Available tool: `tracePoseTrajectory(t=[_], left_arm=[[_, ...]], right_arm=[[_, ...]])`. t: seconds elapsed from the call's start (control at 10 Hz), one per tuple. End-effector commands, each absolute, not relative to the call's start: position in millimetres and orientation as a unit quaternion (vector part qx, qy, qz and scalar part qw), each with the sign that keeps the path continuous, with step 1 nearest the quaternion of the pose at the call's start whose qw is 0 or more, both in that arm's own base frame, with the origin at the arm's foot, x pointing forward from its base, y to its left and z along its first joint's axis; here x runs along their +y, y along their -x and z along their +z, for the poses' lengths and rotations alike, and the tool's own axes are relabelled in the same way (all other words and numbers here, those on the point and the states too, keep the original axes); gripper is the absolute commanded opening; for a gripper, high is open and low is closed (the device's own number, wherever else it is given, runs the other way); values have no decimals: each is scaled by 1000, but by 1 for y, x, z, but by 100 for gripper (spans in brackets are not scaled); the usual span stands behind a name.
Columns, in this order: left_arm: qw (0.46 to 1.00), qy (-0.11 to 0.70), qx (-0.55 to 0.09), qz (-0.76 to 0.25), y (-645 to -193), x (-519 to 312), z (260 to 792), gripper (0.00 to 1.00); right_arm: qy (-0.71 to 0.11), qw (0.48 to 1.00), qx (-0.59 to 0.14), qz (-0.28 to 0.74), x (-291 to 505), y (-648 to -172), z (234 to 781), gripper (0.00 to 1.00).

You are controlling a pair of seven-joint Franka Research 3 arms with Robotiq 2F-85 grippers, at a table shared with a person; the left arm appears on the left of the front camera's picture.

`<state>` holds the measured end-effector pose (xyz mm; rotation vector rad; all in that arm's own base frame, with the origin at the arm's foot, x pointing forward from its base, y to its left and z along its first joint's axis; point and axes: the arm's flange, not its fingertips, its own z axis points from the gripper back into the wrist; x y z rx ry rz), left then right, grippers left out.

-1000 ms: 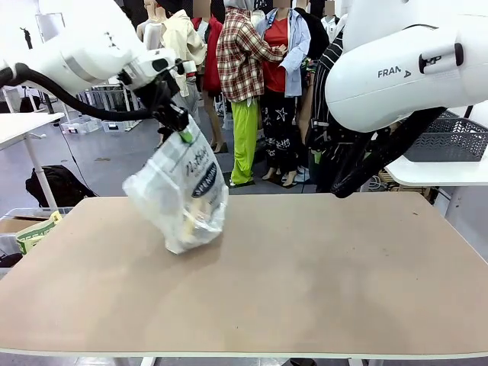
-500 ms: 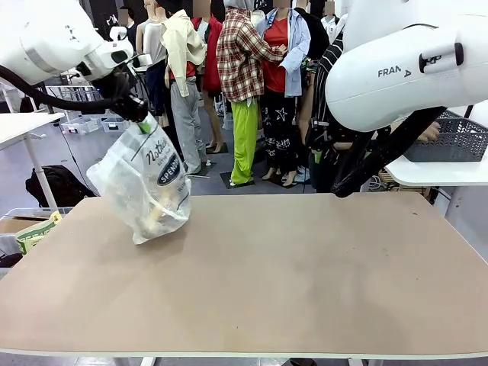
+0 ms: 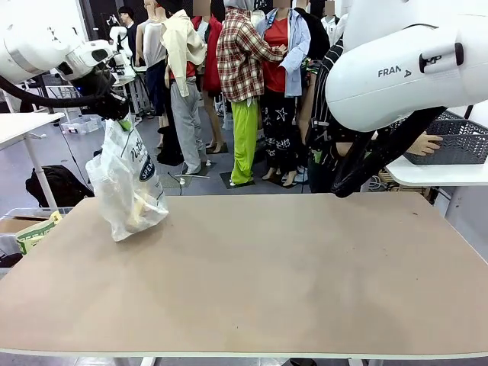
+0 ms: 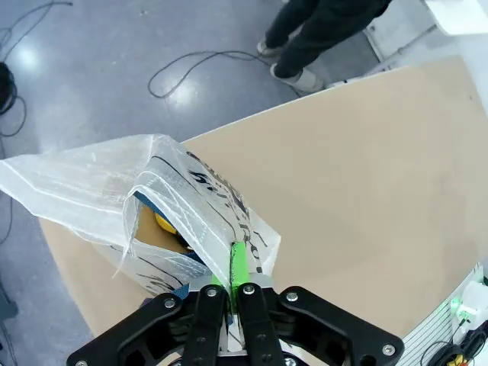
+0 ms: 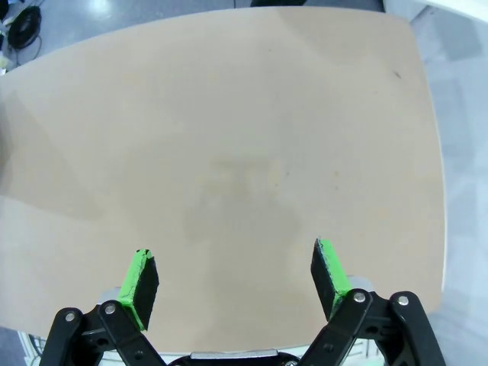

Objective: Transfer purchased items from the store into the shopping bag.
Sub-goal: Move the Reusable shopping bag to the right side of the table.

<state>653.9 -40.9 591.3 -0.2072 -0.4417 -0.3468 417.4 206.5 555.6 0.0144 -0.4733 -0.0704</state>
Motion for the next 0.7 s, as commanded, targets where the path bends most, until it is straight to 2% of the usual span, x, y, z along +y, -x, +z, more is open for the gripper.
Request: tracePoseTrajectory(t=[0.0,0.2,0.6], left_arm=[[958,91,-222,-157,-662,-38,615,0],[967,72,-187,-159,-660,-24,616,0],[988,17,-124,-95,-633,8,614,0]], right_arm=[[-7,972,-234,-28,205,-418,556,100],[-7,972,-234,-28,205,-418,556,100],[-7,972,-234,-28,205,-418,556,100]])
